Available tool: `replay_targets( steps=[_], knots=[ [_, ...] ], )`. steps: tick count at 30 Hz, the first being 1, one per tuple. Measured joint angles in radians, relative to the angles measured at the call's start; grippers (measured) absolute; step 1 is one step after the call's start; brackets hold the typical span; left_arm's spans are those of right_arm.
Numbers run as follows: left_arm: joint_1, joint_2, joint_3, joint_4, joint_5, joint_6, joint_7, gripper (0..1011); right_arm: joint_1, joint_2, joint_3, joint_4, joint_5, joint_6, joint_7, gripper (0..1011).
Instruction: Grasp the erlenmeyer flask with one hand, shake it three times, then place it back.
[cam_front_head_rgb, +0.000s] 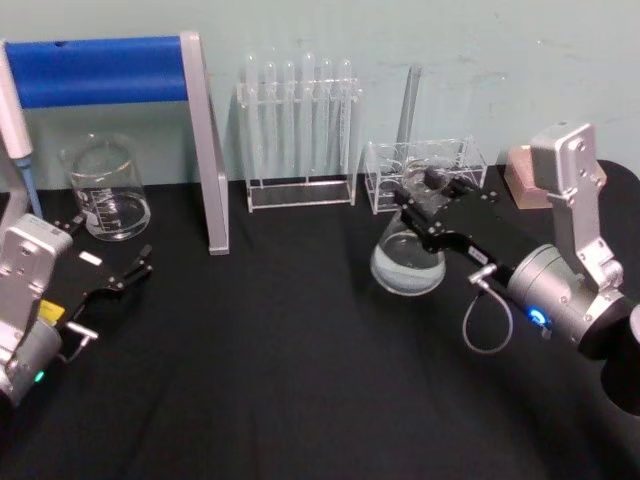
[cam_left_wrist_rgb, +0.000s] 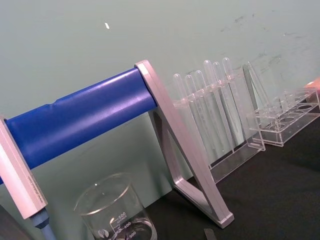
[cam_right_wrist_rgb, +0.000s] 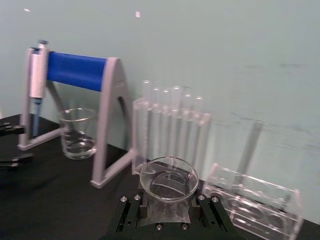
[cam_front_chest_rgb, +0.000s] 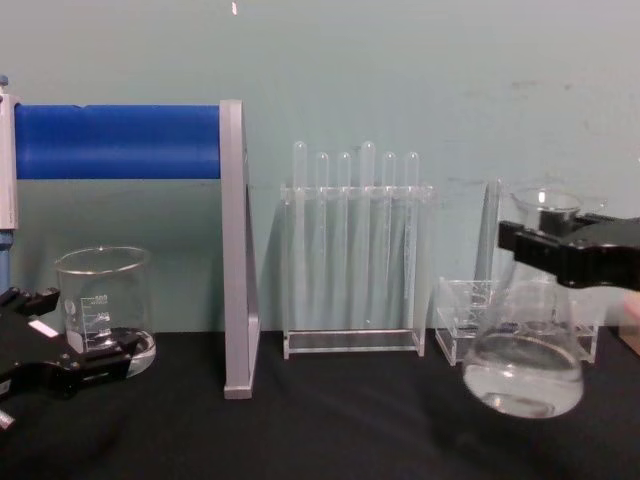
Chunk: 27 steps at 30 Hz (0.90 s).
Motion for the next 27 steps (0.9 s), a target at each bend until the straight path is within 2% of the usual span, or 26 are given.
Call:
replay_targets(
  steps=[8, 16, 27],
  knots=[
    [0.000, 0.000, 0.000, 0.000, 0.000, 0.000, 0.000, 1001, 0.018, -0.017, 0.040, 0.040, -0.024, 0.000, -0.025, 450],
    [0.000, 0.000, 0.000, 0.000, 0.000, 0.000, 0.000, 1001, 0.025, -0.029, 0.063, 0.058, -0.042, 0.003, -0.033, 450],
    [0.000, 0.000, 0.000, 0.000, 0.000, 0.000, 0.000, 1001, 0.015, -0.042, 0.059, 0.043, -0.050, 0.010, -0.009, 450]
  ],
)
